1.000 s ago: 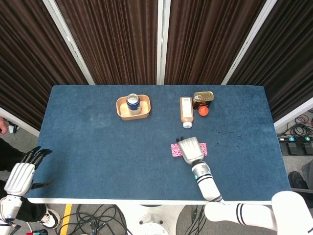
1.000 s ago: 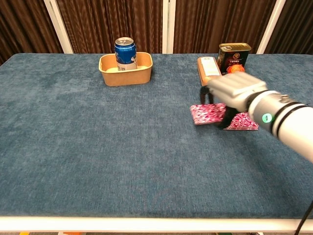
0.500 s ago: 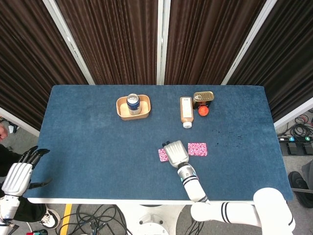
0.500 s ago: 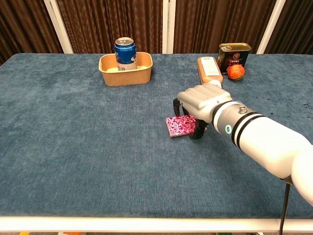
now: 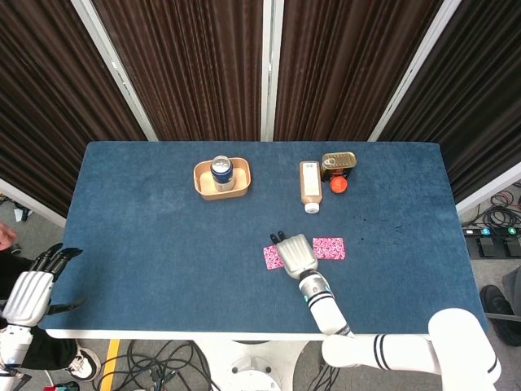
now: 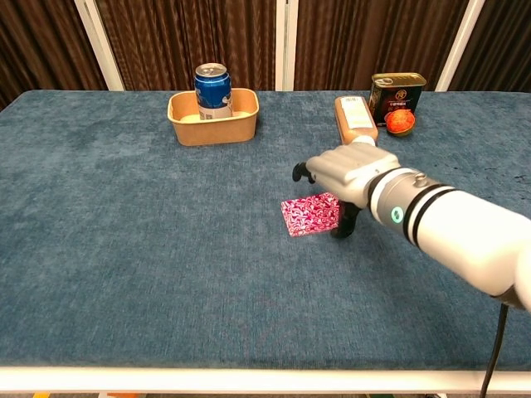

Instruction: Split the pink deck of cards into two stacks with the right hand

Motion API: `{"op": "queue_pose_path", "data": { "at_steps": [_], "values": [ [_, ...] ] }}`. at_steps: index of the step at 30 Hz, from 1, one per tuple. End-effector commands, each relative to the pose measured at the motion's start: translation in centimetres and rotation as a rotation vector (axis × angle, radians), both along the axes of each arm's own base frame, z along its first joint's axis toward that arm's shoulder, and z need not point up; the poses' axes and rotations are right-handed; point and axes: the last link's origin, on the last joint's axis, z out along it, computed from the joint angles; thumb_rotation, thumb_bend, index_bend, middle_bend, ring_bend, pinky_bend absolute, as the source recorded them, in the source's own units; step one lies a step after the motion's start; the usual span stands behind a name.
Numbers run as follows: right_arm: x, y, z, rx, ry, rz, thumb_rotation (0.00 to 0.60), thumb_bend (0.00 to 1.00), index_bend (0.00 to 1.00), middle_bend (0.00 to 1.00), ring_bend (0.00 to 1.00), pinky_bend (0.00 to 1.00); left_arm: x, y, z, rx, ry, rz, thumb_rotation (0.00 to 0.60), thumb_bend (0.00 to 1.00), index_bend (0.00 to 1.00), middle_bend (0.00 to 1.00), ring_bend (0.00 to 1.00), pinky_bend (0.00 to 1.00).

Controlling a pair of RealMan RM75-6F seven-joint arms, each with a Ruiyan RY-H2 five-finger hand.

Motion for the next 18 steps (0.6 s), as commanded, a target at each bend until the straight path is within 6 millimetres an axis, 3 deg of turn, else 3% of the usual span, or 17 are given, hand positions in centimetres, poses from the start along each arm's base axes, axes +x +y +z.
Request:
{"op": "queue_pose_path", "data": {
  "at_steps": [1,8,18],
  "values": [
    [-0.3,-0.6,1.7,-0.045,-0.005,-0.004,0.6,0.13,0.14,0.19,0.7,0.82,0.0,0.0,0.0,0.0,-0.001,-0.001,0.6,0.0,0.17,0.16,0.07,0.16],
    [-3.5,-1.9,4.7,-0.098,0.022,-0.093,0.6,0.13,0.14,0.21,0.7,0.82,0.1,0.1,-0.2,-0.007,0.004,-0.004,0.6,0.0,0.17,0.16,0.07,0.16],
    [-6.7,-1.7,5.0,-0.079,0.07,-0.189,0.6,0.11,0.14,0.2,0.7,0.82,0.2,0.0,-0.6,-0.023,0.016,0.0,0.6,0.0,0.17,0.16,0.07,0.16]
  ]
}}
